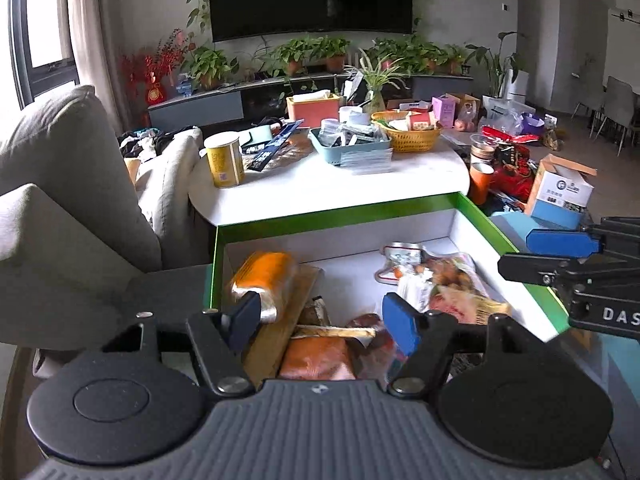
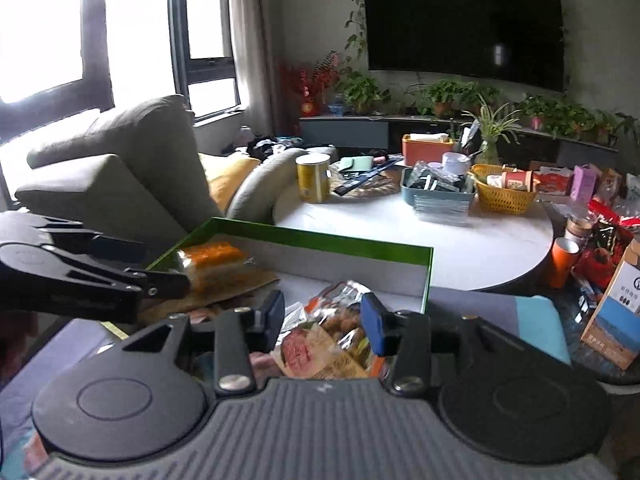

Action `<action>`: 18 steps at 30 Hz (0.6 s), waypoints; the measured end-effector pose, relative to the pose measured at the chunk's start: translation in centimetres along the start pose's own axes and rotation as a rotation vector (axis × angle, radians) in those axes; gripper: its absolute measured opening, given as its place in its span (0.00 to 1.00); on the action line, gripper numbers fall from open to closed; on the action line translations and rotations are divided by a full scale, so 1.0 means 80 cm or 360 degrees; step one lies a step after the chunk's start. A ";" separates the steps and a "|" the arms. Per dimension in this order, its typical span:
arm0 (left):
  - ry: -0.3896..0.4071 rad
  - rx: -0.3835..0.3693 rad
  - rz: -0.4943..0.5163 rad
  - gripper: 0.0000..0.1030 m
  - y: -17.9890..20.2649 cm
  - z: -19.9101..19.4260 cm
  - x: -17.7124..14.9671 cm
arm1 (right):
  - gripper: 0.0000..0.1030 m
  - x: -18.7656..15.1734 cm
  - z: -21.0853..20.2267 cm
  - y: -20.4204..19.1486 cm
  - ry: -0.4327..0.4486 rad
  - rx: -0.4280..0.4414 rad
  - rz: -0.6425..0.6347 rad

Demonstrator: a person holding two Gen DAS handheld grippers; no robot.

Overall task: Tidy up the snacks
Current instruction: 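Drop both packets into the green box by opening both grippers, then move both grippers to the pile and grasp a small red packet with the right gripper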

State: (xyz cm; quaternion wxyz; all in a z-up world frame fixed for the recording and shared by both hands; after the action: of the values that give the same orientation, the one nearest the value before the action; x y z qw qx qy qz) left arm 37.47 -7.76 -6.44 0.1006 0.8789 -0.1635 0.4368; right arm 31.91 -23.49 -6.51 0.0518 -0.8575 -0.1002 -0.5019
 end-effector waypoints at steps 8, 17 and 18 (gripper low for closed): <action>0.0022 -0.0028 0.0005 0.63 0.024 -0.061 -0.010 | 0.42 -0.016 -0.059 -0.016 -0.0036 0.0097 -0.0064; -0.0225 -0.0234 0.0124 0.63 0.090 -0.087 -0.127 | 0.42 -0.128 -0.066 -0.031 -0.0387 0.0212 -0.0043; -0.0271 -0.0247 0.0088 0.63 0.093 -0.082 -0.137 | 0.42 -0.137 -0.066 -0.029 -0.0403 0.0211 -0.0009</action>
State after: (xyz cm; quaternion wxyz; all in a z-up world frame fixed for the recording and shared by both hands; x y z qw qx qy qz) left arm 23.67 -10.33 -11.06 0.1421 0.8975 -0.2288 0.3492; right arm 21.67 -23.55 -13.44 0.0938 -0.9084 -0.1413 -0.3822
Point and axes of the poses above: each gripper's, at about its wrist camera, not at the fingertips, and z roughly the way its jaws point, y to its right, x to its top, the point moved 8 cm from there along z, roughly the way its jaws point, and after that the axes turned 6 degrees about -z, right-handed, at the moved point
